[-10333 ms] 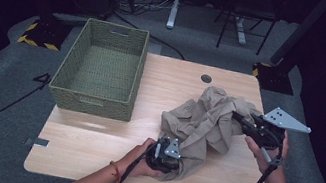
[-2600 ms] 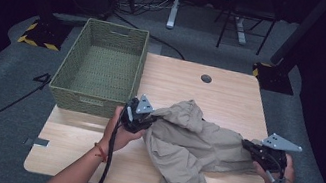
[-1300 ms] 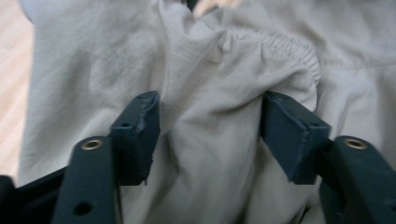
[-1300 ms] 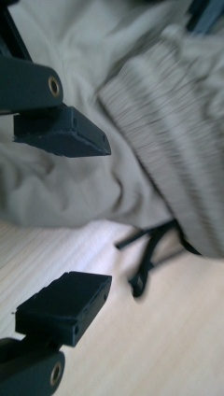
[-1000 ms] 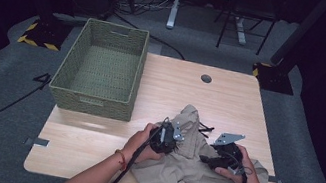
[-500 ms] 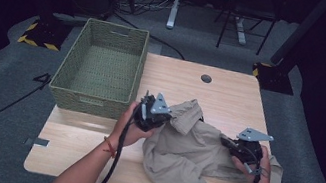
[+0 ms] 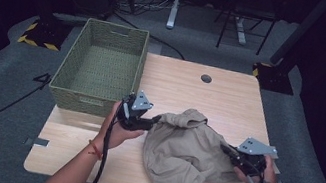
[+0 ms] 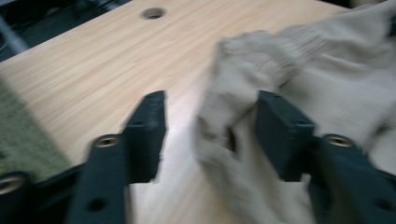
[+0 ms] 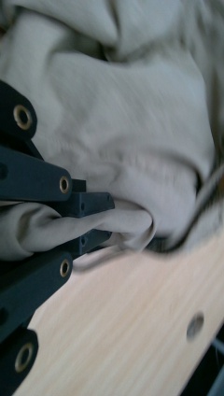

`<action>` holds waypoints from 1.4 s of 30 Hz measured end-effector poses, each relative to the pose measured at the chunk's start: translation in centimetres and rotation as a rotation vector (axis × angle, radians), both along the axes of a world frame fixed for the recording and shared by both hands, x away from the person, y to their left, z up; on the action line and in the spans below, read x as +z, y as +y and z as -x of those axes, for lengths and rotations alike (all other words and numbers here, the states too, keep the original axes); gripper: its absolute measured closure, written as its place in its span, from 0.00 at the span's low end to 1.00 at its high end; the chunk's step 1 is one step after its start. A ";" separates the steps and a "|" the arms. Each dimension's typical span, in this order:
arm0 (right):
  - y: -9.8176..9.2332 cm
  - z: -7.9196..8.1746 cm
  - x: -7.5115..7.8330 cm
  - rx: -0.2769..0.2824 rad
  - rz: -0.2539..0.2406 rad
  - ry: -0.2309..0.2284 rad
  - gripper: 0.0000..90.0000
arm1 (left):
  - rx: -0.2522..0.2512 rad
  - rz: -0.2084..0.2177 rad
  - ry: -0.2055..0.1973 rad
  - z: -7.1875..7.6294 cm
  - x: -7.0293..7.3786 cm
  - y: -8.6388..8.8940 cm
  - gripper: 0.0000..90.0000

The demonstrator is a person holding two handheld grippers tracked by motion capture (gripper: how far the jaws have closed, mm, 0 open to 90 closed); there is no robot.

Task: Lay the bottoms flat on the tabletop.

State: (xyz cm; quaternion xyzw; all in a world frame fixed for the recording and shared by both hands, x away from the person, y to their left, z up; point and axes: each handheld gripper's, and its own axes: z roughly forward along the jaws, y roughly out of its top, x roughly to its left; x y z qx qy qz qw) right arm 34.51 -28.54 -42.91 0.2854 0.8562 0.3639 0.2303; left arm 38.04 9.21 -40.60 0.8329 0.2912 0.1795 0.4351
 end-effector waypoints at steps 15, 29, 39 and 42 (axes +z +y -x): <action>5.4 2.1 -3.0 0.216 0.054 0.128 0.57 | -0.253 -0.301 0.112 5.6 -6.7 -5.8 0.51; 2.1 -5.1 3.3 0.048 -0.041 -0.010 0.47 | -0.204 -0.327 0.153 3.9 -7.8 -2.4 0.59; 5.4 -11.2 -2.7 0.059 0.070 0.178 0.42 | -0.191 -0.271 0.173 3.6 -8.1 -1.3 0.59; 5.7 -11.7 -3.2 0.065 0.048 0.195 0.41 | -0.186 -0.268 0.175 3.4 -8.1 -1.3 0.58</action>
